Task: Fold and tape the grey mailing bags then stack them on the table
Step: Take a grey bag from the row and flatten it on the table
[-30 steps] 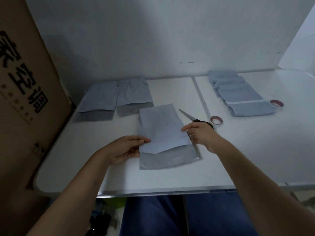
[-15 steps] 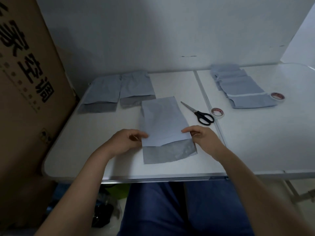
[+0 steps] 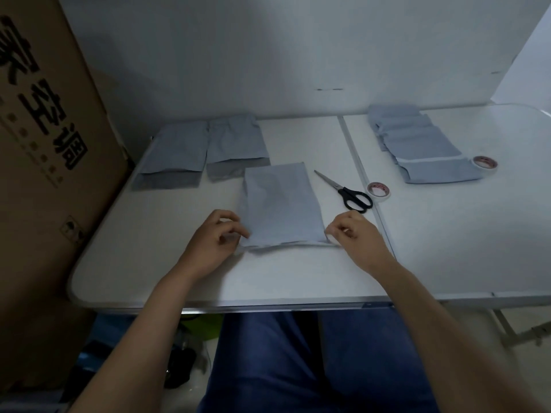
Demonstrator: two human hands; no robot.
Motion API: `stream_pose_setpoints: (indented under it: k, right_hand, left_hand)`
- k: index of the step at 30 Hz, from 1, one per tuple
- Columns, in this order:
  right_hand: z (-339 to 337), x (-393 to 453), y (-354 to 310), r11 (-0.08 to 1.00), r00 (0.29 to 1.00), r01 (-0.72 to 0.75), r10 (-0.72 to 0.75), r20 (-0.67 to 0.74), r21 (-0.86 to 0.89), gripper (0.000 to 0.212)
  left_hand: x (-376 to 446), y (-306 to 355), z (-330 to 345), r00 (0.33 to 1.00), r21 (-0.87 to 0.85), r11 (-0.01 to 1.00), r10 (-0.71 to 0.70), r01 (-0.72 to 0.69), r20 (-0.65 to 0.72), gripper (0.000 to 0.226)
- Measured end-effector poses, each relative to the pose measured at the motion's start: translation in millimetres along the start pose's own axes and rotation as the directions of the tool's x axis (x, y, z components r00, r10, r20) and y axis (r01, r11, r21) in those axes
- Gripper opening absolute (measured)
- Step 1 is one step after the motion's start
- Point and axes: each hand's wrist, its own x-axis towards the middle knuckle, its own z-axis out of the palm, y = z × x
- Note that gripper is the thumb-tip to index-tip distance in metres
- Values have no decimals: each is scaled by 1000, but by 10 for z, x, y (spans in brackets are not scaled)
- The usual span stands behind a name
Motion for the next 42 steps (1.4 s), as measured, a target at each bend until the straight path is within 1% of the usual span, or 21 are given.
stream_pose_setpoints:
  k: [2, 4, 6, 7, 9, 11, 13, 16, 19, 20, 23, 25, 27, 30, 33, 37, 39, 42]
  right_hand:
    - [33, -9, 5, 998, 998, 55, -55, 36, -15, 39]
    - [53, 20, -36, 994, 994, 104, -104, 13, -27, 50]
    - [52, 101, -126, 991, 990, 126, -128, -57, -43, 49]
    - [56, 156, -188, 991, 988, 122, -126, -86, -55, 46]
    - [117, 284, -331, 982, 981, 159, -169, -99, -102, 36]
    - [275, 416, -443, 948, 960, 259, -274, -60, -186, 29]
    - [478, 567, -495, 915, 949, 313, -314, 37, -253, 33]
    - [704, 788, -519, 880, 957, 289, -262, 124, -376, 53]
    - [809, 901, -448, 837, 971, 236, -181, 158, -494, 80]
    - [834, 904, -407, 827, 972, 228, -165, 165, -514, 84]
    - [887, 870, -310, 781, 973, 219, -133, 187, -585, 80]
    - [908, 858, -292, 755, 974, 216, -122, 192, -619, 75]
    - [915, 854, -287, 739, 975, 215, -125, 184, -638, 72]
    - [917, 857, -273, 728, 975, 212, -116, 188, -652, 70]
    - [901, 824, -263, 719, 976, 211, -111, 189, -662, 70]
    - [820, 765, -266, 727, 969, 216, -77, 235, -652, 68]
    - [793, 747, -270, 727, 963, 223, -63, 261, -649, 64]
    - [778, 711, -263, 726, 962, 231, -70, 265, -648, 65]
  left_hand:
    - [6, 25, 2, 999, 6, 1000, 4, -4, 46, 46]
    - [47, 46, 7, 997, -48, 997, -58, 60, 47, 46]
    - [152, 67, -18, 983, -132, 975, -184, 181, -13, 44]
    - [242, 50, -34, 962, -179, 951, -265, 251, -59, 40]
    - [500, -31, -83, 896, -313, 874, -426, 372, -127, 31]
    - [807, -89, -135, 833, -383, 809, -531, 446, -151, 22]
    - [1102, -172, -125, 800, -373, 777, -585, 508, -129, 12]
    - [1408, -154, -45, 793, -368, 756, -604, 542, -73, 8]
    - [1556, -123, 26, 778, -367, 729, -628, 578, -23, 28]
    - [1584, -152, 44, 768, -379, 716, -640, 586, -20, 31]
    - [1640, -245, 72, 715, -480, 641, -698, 599, -42, 33]
    - [1671, -281, 76, 690, -522, 591, -724, 615, -7, 30]
    - [1684, -278, 74, 693, -516, 576, -719, 634, 49, 25]
    - [1688, -259, 52, 698, -490, 578, -710, 652, 91, 24]
    - [1686, -260, 35, 706, -520, 569, -701, 637, 98, 21]
    - [1674, -293, 70, 703, -582, 535, -706, 612, 89, 15]
    - [1683, -278, 75, 701, -558, 564, -711, 609, 46, 17]
    - [1740, -230, 76, 742, -447, 662, -671, 602, 4, 28]
